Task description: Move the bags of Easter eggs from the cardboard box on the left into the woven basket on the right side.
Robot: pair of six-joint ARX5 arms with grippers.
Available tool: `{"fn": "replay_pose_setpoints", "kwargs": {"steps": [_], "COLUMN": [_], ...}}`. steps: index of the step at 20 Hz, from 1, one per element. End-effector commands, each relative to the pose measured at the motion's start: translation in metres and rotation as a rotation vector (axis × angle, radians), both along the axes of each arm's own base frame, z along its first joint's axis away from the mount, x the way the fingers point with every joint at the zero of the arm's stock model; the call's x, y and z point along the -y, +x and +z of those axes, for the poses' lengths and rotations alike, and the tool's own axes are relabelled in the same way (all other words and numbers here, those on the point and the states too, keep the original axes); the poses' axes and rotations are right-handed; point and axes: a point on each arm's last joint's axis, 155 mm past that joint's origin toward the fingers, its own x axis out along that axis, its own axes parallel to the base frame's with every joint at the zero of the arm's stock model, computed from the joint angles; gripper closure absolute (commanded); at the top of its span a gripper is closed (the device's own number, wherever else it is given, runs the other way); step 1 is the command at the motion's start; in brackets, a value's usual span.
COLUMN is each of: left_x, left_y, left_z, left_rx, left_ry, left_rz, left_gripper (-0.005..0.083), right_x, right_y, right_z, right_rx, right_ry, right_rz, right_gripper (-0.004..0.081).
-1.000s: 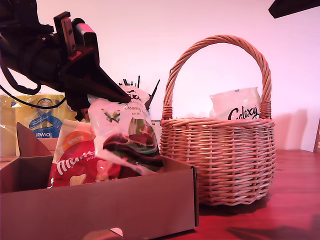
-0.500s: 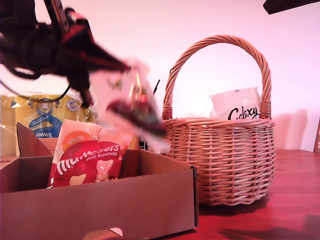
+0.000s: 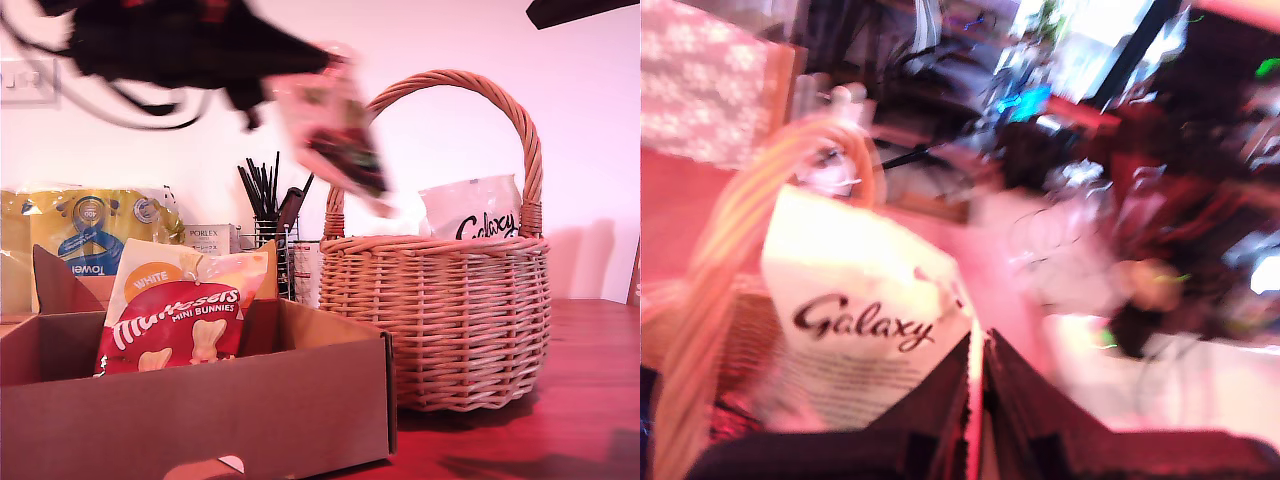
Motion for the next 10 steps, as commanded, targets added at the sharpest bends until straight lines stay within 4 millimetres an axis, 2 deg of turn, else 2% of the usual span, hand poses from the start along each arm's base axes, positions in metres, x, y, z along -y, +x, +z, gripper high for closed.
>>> {"fn": "replay_pose_setpoints", "kwargs": {"steps": [1, 5, 10], "left_x": [0.011, 0.033, 0.048], "left_y": [0.018, 0.039, 0.05], "left_z": [-0.018, -0.027, -0.045], "left_rx": [0.05, 0.252, 0.448], "left_ry": [0.057, 0.138, 0.257], "left_rz": [0.089, 0.229, 0.311], "left_gripper": [0.0797, 0.0797, 0.0797], "right_x": [-0.001, 0.0, 0.0], "right_y": [0.0, -0.002, -0.003], "right_z": [-0.002, -0.006, -0.007], "right_rx": [-0.001, -0.017, -0.024], "right_ry": [-0.004, -0.012, -0.014], "right_rz": [0.008, 0.008, 0.008], "right_gripper": [0.0783, 0.0783, 0.0783]}}
